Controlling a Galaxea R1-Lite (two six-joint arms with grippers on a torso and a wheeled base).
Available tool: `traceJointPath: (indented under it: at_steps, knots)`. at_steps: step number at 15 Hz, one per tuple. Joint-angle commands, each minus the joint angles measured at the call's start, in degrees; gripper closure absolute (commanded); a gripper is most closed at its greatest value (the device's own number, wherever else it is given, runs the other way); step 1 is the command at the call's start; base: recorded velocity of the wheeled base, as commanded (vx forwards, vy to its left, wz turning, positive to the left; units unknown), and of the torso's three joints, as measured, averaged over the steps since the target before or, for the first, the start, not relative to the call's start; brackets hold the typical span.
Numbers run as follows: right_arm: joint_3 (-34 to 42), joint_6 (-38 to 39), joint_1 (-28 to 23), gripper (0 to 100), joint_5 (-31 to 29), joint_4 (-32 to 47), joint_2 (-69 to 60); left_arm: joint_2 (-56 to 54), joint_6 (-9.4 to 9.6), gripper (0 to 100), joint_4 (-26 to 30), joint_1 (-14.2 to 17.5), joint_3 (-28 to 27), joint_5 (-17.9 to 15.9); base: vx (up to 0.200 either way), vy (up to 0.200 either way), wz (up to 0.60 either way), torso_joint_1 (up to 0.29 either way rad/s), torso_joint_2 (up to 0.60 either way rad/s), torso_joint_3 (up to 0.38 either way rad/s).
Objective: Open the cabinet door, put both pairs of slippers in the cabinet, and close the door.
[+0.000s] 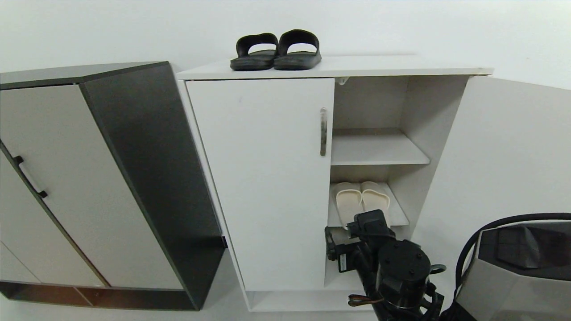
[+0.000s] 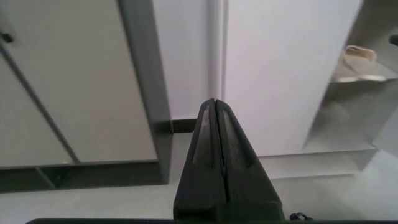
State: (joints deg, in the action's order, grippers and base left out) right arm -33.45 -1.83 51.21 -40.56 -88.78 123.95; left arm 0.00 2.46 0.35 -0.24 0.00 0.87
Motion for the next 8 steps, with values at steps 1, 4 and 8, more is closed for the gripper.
traceJointPath:
  at_steps: [1, 4, 8]
  knots:
    - [1.7, -0.1, -0.1, 0, 1.1, -0.7, 0.1, 0.0, 0.00, 100, 0.0, 0.0, 0.0, 0.0, 0.000, 0.200, 0.00, -0.007, 0.00, 0.002]
    - [2.3, 0.0, -0.8, 0, 3.4, -0.3, 0.1, 0.0, 0.00, 100, 0.0, 0.0, 0.0, 0.0, 0.000, 0.200, 0.00, 0.002, 0.00, 0.001]
    - [3.9, 0.4, -1.9, 0, 6.2, 4.1, -1.5, 0.1, 0.00, 100, 0.0, 0.0, 0.0, 0.0, 0.000, 0.200, 0.00, 0.005, 0.01, 0.001]
